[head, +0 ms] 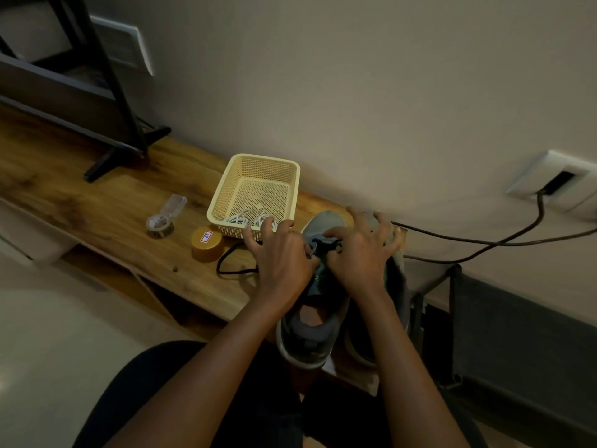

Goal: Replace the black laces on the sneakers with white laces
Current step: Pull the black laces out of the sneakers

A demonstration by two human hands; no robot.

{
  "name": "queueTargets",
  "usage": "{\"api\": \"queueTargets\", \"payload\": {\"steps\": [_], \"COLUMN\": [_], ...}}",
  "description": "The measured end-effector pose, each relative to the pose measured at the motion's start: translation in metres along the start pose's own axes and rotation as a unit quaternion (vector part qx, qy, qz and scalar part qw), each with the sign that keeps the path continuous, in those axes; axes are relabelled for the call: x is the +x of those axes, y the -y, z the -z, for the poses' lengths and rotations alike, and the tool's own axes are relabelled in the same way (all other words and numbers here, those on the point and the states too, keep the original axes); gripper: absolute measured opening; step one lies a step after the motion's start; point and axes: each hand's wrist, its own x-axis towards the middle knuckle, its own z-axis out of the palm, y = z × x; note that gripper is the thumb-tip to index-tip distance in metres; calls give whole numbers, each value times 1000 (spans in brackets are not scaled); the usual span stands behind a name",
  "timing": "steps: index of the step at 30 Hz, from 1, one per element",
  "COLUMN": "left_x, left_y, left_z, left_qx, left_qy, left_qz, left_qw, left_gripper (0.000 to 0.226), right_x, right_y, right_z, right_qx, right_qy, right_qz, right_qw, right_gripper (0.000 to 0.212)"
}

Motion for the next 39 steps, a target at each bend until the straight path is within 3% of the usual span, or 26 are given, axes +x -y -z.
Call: {"api": "queueTargets", "payload": {"steps": [3, 6, 8, 11, 13, 18, 22, 26, 28, 31, 36, 39], "left_x": [1, 0, 0, 1, 1, 2, 1, 2, 2, 1, 1, 0], "left_y": [0, 0, 0, 0, 0, 0, 1, 1, 2, 0, -1, 0], "left_z": [-1, -1, 0, 1, 1, 0, 0, -1, 0, 1, 0, 0], "left_qx": [-1, -5, -9, -17, -21, -14, -17, -19, -22, -29, -29, -31], "left_qy": [-2, -3, -2, -1, 3, 4, 7, 5, 5, 8, 8, 3], "left_qz": [-2, -3, -3, 3, 5, 6, 1, 1, 0, 3, 4, 4], "left_qw": [1000, 1000, 1000, 1000, 1000, 1000, 1000, 1000, 1000, 1000, 1000, 1000], "left_gripper": [21, 19, 16, 12, 12, 14, 14, 15, 13, 10, 10, 11], "right_x": [1, 1, 2, 6, 7, 3, 1, 1, 3, 7, 5, 5], "right_y": [0, -2, -5, -13, -16, -5, -1, 0, -4, -13, -4, -1], "right_z": [-1, -3, -5, -3, -1, 0, 2, -1, 0, 7, 0, 1], "right_qx": [-33, -32, -9, 42, 61, 17, -31, -39, -14, 22, 23, 50], "right_qy": [60, 53, -6, -180, -220, -62, 53, 97, 60, -71, -93, -156], "right_qz": [32, 33, 20, -46, -55, -17, 36, 42, 26, -64, -87, -147], "right_qw": [997, 998, 1000, 982, 972, 998, 997, 994, 998, 995, 992, 976], "right_gripper": [21, 16, 13, 4, 3, 36, 24, 18, 16, 15, 20, 18]}}
